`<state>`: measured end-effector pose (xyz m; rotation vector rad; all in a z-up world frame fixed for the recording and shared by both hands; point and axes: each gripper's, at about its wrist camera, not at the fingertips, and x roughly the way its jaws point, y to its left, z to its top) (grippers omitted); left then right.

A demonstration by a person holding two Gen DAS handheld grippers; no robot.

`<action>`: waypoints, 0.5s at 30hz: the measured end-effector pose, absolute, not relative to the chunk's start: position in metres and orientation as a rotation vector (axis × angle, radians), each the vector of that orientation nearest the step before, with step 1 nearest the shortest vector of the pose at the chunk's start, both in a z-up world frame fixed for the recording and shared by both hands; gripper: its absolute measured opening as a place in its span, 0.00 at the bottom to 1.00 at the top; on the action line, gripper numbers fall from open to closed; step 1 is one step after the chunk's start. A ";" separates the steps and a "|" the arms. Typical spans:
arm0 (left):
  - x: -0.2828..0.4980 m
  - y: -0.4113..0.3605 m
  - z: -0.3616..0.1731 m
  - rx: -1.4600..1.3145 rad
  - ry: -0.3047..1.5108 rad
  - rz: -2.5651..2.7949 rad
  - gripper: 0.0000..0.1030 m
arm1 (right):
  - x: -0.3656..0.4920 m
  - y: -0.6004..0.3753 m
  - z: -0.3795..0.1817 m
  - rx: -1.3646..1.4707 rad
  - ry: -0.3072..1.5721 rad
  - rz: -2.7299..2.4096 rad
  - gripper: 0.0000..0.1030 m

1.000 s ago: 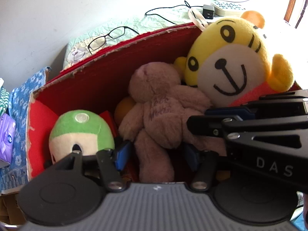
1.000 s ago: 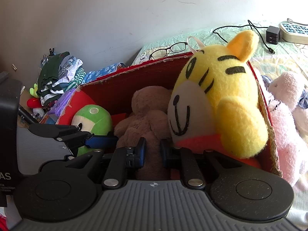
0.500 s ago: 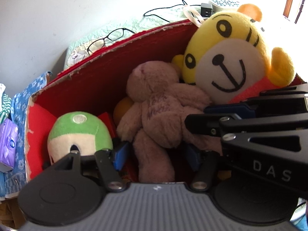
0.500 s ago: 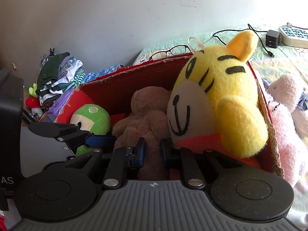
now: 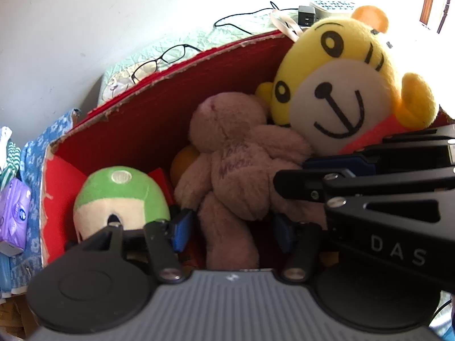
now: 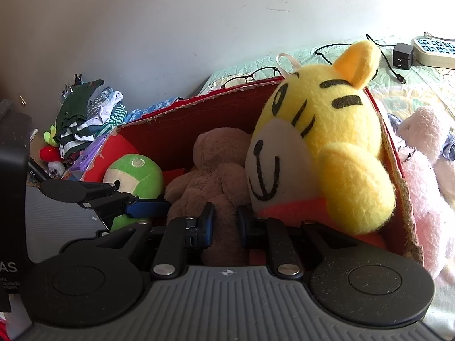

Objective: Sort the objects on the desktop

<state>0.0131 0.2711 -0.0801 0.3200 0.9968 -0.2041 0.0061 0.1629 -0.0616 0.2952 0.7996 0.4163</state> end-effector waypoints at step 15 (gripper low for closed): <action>0.013 0.269 -0.079 0.334 0.987 -0.207 0.58 | 0.002 0.161 -0.064 0.321 0.776 0.406 0.15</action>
